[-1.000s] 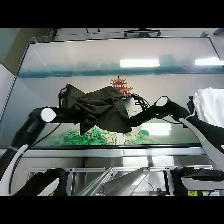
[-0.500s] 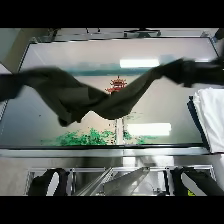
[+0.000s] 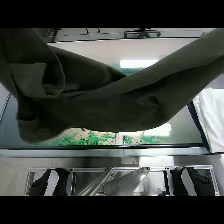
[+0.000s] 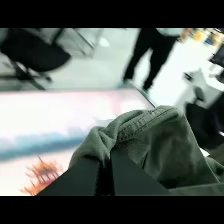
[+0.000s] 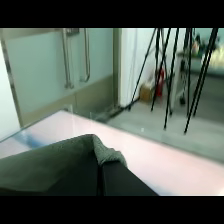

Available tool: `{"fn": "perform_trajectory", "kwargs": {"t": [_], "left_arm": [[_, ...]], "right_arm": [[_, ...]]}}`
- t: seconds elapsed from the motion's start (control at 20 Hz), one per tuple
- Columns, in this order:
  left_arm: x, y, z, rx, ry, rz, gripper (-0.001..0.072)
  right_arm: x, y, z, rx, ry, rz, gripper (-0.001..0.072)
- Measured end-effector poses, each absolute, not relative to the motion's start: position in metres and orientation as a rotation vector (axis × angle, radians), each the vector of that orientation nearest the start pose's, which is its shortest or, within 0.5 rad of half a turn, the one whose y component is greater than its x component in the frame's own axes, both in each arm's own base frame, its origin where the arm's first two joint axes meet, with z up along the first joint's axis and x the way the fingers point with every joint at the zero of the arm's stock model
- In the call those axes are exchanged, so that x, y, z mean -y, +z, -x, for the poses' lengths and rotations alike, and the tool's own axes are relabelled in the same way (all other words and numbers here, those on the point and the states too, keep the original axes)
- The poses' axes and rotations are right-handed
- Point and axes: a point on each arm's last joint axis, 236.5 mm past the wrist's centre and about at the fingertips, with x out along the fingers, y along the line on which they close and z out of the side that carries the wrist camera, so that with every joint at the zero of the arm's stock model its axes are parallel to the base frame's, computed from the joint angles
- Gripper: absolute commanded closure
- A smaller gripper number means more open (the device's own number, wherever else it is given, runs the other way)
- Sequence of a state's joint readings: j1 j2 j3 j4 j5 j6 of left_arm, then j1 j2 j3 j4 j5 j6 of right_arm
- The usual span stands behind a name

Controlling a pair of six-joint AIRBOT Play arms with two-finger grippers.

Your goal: Fold the shirts.

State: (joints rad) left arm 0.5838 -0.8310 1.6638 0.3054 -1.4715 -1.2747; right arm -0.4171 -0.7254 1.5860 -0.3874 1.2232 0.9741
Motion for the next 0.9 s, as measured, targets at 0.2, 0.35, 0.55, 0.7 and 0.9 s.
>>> {"fn": "perform_trajectory", "kwargs": {"t": [0.2, 0.35, 0.55, 0.7, 0.9], "left_arm": [[0.095, 0.318, -0.329, -0.581, -0.731, 0.491, 0.0686], [0.097, 0.208, -0.386, -0.776, -0.697, 0.558, 0.0686], [0.076, 0.091, -0.453, -0.915, -0.581, 0.634, 0.0689], [0.060, 0.036, -0.488, -0.981, -0.550, 0.668, 0.0375], [0.042, 0.007, -0.506, -1.061, -0.591, 0.718, 0.0142]], "right_arm": [[-0.105, 0.364, -0.334, -0.270, 0.706, -0.260, 0.0696], [-0.110, 0.250, -0.406, -0.479, 0.670, -0.372, 0.0696], [-0.106, 0.112, -0.486, -0.636, 0.513, -0.419, 0.0693], [-0.099, 0.045, -0.523, -0.694, 0.427, -0.441, 0.0304], [-0.092, 0.014, -0.537, -0.726, 0.400, -0.447, 0.0302]]}}
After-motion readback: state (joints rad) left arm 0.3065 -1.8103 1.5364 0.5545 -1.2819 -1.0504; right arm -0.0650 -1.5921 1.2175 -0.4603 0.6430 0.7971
